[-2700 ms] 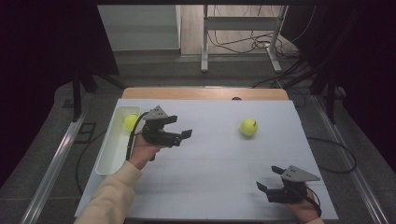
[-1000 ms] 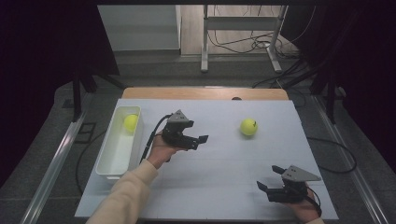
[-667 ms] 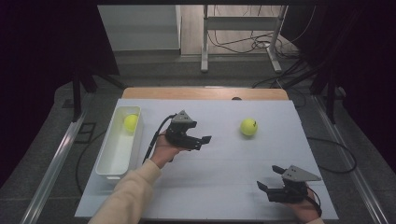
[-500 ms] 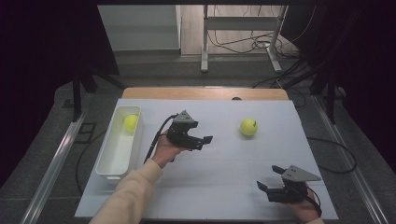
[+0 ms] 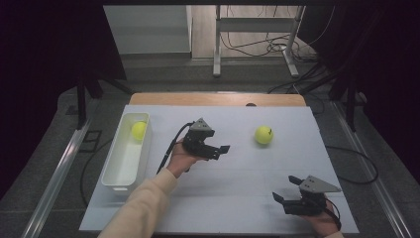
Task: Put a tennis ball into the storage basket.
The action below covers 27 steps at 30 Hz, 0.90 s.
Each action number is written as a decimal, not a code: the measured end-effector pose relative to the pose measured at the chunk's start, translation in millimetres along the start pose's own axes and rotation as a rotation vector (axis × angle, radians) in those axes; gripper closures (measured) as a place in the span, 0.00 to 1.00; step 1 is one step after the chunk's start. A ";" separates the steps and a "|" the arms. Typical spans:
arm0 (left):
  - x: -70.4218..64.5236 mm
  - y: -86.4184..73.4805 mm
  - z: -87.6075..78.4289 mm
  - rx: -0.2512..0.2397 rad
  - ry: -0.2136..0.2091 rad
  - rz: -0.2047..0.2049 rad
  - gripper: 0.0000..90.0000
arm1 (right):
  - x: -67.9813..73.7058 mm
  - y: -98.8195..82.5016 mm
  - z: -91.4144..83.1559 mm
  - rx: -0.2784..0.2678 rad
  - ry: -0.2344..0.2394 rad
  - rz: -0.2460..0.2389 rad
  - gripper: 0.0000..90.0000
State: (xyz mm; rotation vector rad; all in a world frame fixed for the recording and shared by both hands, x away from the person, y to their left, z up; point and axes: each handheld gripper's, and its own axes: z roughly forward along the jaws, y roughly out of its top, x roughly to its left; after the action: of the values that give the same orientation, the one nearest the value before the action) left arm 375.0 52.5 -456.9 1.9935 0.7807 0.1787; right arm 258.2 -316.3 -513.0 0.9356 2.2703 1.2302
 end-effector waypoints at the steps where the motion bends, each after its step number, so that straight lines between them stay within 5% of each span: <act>1: 0.0 0.0 0.0 0.000 0.000 0.000 0.16 | 0.0 0.0 0.0 0.000 0.000 0.000 0.16; 27: 0.9 1.0 21.1 0.021 -0.007 -0.006 0.16 | -0.7 -0.1 0.0 -0.001 0.002 0.003 0.16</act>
State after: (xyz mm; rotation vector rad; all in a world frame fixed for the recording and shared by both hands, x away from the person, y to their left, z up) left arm 385.2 37.2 -467.5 2.0100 0.7869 0.1603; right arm 258.6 -316.9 -513.0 0.9379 2.2708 1.2337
